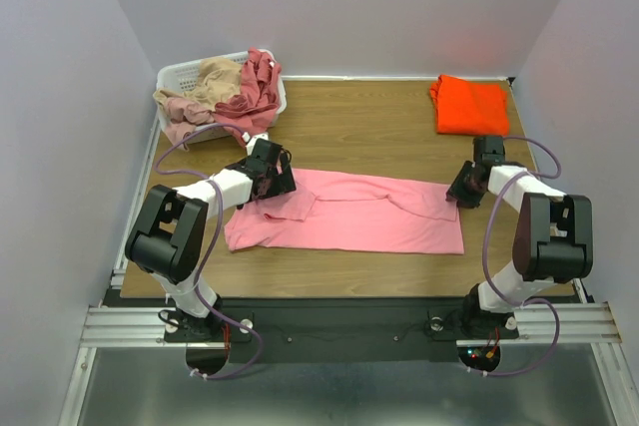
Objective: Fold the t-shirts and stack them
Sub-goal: Fold the tshirt
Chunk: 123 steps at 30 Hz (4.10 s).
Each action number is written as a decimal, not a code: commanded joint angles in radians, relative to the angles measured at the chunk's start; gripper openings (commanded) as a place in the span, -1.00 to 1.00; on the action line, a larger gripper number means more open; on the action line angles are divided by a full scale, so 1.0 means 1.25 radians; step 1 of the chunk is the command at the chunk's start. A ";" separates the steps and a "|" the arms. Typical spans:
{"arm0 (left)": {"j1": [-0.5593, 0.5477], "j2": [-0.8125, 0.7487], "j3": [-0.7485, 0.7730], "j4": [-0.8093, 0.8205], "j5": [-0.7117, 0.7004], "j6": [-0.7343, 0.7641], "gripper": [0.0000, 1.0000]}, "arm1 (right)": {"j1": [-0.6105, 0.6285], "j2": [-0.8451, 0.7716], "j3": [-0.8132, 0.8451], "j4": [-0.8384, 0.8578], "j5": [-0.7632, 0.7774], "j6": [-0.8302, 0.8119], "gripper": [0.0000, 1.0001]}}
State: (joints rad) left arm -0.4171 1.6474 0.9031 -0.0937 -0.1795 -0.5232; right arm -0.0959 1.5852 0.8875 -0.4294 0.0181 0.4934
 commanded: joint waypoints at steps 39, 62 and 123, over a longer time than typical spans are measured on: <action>0.009 0.022 -0.017 -0.047 0.012 0.025 0.97 | 0.002 -0.047 0.001 0.020 0.038 -0.008 -0.99; 0.009 0.030 -0.019 -0.056 -0.009 0.034 0.97 | 0.002 -0.005 0.079 0.018 0.064 -0.012 -0.99; -0.131 0.858 1.257 -0.217 0.306 -0.175 0.97 | 0.854 -0.190 -0.360 0.077 -0.311 0.252 1.00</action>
State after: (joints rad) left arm -0.5968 2.6545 2.4351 -0.3576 0.1329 -0.6079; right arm 0.8265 1.2583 0.4889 -0.1871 -0.3946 0.7845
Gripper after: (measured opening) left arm 0.985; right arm 0.995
